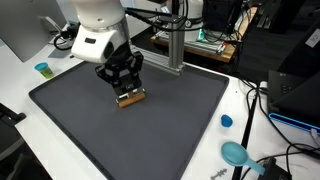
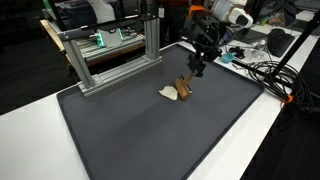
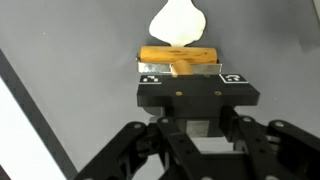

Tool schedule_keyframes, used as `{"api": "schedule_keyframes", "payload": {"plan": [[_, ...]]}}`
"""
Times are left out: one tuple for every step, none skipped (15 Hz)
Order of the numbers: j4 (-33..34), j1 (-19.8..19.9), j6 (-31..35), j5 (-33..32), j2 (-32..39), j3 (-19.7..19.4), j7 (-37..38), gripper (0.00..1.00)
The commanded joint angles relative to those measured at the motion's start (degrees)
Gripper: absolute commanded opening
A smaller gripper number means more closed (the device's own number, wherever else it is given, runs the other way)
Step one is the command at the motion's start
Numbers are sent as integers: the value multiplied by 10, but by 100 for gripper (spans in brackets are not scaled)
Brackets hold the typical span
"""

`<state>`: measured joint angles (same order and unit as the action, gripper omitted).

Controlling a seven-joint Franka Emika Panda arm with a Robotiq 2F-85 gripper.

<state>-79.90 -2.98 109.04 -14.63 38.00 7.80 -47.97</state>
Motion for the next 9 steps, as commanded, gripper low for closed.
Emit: {"api": "schedule_keyframes", "payload": {"plan": [[9, 3, 32, 17, 21, 6, -19, 21], [4, 2, 33, 17, 6, 6, -14, 21], [-11, 5, 35, 23, -24, 7, -7, 21], [-25, 7, 37, 29, -49, 6, 4, 21], [-37, 8, 42, 34, -72, 3, 15, 21], [-40, 9, 32, 41, -86, 0, 29, 21], [-40, 10, 28, 43, -98, -6, 48, 21], [-37, 6, 1, 40, -105, -17, 85, 21], [-39, 6, -14, 38, -113, -24, 109, 21]]}}
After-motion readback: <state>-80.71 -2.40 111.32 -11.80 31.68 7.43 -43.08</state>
